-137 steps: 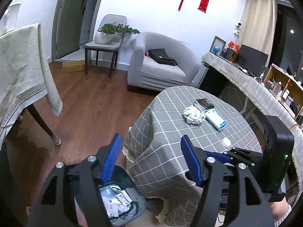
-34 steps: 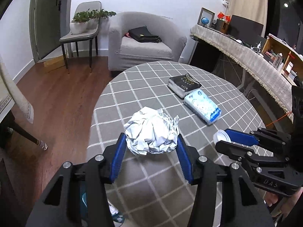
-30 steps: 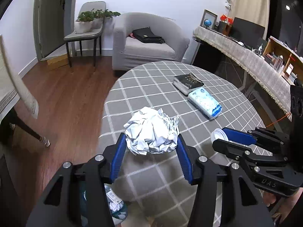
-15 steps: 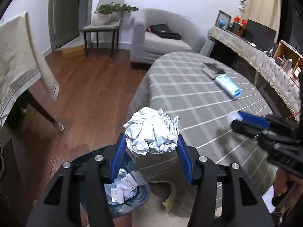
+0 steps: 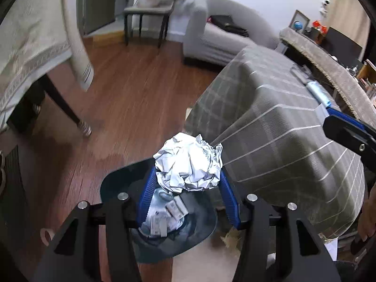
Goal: Collect trash
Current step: 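Carry both items over the teal bin while the left tool opens to drop the foil ball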
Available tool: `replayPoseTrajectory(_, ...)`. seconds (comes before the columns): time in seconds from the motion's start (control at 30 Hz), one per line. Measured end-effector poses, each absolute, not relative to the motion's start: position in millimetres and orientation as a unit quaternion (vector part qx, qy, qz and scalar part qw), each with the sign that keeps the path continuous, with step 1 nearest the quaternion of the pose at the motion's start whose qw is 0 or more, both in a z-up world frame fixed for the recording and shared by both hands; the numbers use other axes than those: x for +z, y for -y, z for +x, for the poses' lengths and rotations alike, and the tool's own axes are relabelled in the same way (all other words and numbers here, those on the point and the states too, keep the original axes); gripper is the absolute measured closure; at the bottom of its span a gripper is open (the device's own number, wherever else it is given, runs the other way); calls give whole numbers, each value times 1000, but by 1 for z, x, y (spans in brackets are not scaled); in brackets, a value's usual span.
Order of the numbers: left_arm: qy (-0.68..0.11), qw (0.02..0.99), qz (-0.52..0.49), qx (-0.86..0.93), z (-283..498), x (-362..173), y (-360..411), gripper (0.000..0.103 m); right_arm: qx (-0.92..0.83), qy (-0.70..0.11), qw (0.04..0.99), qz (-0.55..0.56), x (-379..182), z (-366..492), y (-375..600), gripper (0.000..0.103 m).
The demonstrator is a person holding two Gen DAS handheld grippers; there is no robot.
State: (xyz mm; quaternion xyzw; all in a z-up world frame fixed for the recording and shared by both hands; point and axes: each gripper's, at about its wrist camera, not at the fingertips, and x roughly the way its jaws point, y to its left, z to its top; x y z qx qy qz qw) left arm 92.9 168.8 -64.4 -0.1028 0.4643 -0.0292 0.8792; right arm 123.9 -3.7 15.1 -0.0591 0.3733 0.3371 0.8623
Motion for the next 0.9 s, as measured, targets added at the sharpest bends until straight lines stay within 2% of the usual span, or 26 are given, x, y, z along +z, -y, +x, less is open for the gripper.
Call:
replayPoseTrajectory(0.8, -584, 807, -87, -35, 61, -148, -202, 46, 367, -433, 816, -108, -33, 123, -76, 73)
replayPoseTrajectory(0.9, -587, 803, -90, -38, 63, -153, -206, 43, 368, -437, 813, -111, -37, 123, -80, 73)
